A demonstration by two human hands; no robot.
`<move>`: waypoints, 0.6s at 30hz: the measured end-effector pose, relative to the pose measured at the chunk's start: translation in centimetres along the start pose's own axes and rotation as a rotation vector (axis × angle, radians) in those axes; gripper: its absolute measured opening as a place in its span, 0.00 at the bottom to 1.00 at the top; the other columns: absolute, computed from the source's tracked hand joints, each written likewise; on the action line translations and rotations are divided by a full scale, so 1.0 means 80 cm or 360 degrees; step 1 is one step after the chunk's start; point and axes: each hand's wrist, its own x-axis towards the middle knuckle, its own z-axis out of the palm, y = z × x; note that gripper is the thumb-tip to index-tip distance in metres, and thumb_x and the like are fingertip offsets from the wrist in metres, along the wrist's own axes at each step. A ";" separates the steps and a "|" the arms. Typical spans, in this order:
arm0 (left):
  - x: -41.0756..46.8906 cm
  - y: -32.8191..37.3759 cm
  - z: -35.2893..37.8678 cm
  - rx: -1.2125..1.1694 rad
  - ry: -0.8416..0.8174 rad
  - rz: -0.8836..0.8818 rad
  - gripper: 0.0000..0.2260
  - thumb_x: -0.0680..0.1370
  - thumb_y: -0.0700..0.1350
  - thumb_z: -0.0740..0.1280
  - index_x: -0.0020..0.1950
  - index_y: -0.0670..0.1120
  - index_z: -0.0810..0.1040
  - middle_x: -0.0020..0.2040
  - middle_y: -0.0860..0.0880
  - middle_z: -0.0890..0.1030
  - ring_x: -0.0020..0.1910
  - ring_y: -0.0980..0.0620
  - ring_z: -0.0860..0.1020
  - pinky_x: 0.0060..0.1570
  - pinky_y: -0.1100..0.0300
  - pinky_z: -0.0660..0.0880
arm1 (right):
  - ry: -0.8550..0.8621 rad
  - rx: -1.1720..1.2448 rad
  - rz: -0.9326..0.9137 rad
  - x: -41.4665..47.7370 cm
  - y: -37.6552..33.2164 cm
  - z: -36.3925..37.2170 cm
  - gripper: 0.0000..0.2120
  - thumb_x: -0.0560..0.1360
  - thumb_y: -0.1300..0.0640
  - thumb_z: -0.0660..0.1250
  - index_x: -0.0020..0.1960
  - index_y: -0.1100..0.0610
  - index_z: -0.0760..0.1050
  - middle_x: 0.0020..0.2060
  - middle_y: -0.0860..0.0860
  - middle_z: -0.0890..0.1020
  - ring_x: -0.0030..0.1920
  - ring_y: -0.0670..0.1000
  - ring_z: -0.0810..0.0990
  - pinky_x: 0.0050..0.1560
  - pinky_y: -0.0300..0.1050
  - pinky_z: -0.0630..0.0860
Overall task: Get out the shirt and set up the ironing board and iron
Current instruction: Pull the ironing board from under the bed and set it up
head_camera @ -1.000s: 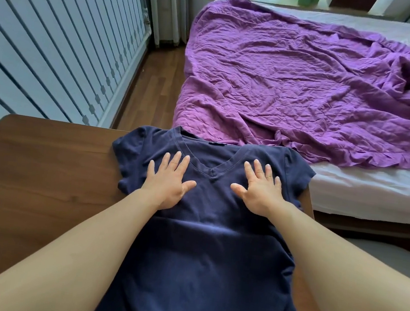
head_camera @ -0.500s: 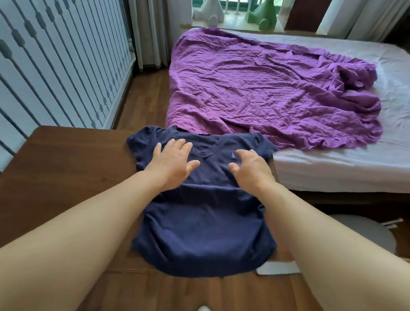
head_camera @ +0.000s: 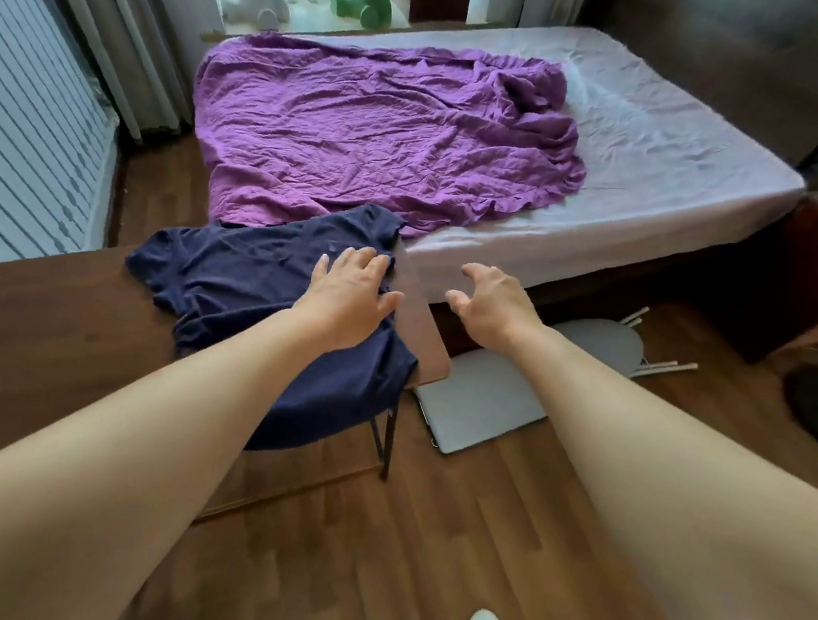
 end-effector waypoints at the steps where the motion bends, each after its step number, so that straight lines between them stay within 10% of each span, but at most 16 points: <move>1: 0.006 0.018 0.007 0.0002 -0.0005 0.0028 0.26 0.80 0.54 0.56 0.75 0.45 0.55 0.77 0.45 0.56 0.76 0.46 0.50 0.74 0.45 0.45 | 0.0011 0.0005 0.0030 -0.003 0.019 -0.010 0.24 0.79 0.51 0.60 0.73 0.57 0.63 0.70 0.57 0.69 0.69 0.57 0.69 0.67 0.51 0.67; 18: 0.186 0.327 0.146 0.0026 -0.0165 0.0138 0.23 0.80 0.53 0.55 0.73 0.45 0.59 0.75 0.45 0.58 0.75 0.47 0.52 0.74 0.45 0.45 | -0.0228 0.0011 0.0281 0.100 0.358 -0.121 0.26 0.80 0.50 0.58 0.74 0.58 0.58 0.72 0.57 0.66 0.72 0.57 0.65 0.68 0.51 0.64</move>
